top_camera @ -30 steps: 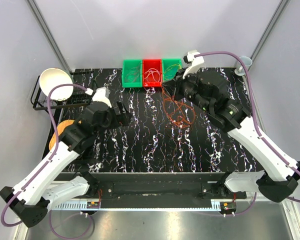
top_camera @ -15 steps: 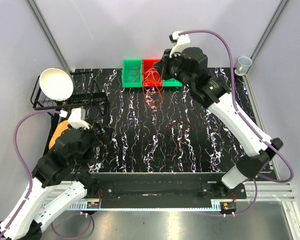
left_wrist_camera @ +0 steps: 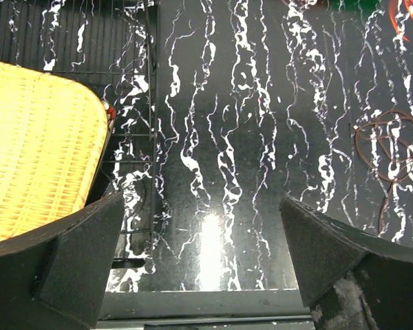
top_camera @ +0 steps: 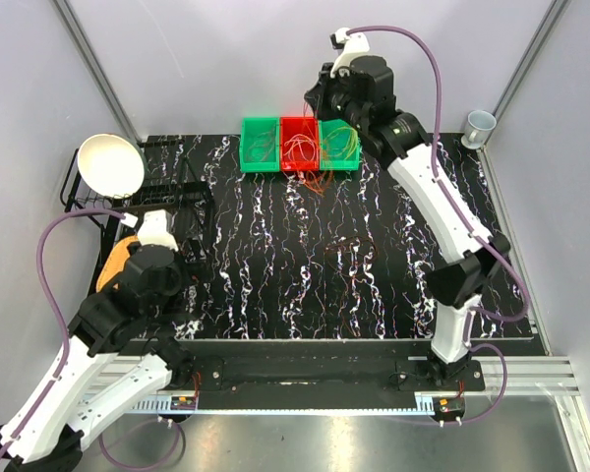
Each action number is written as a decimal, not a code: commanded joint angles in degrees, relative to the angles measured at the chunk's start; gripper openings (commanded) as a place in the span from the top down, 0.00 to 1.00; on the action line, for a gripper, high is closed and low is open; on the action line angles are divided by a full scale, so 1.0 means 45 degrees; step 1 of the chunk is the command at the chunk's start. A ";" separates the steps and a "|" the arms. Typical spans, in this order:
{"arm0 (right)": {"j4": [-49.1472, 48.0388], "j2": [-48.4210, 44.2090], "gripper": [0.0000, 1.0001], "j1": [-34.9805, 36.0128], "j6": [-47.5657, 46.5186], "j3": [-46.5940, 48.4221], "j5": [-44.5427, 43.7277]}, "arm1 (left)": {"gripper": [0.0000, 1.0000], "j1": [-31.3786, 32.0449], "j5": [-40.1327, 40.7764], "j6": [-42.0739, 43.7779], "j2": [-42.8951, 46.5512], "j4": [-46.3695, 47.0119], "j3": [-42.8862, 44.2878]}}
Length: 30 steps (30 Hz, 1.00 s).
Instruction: Untangle the cables
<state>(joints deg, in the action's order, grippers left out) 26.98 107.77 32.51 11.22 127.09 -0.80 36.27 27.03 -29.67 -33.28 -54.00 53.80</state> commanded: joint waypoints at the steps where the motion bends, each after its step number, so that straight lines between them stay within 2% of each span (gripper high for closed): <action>1: 0.0195 0.1128 1.00 -0.0310 -0.0404 0.2162 -0.0018 | 0.01 -0.0033 0.0303 0.0636 0.0382 0.0671 -0.0120; 11: -0.0017 0.4974 1.00 -0.1052 -0.0170 0.6366 0.0138 | 0.01 -0.0072 -0.0244 0.1105 0.1574 0.1316 -0.0627; 30: -0.5290 0.7045 1.00 -0.1405 -0.0599 0.6348 0.0491 | 0.01 -0.0189 -0.0361 0.1320 0.2180 0.1492 -0.0804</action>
<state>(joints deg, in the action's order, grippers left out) 12.91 137.08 26.48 10.15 153.12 0.82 35.73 26.13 -24.99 -24.51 -49.80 50.15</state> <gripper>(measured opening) 0.011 0.987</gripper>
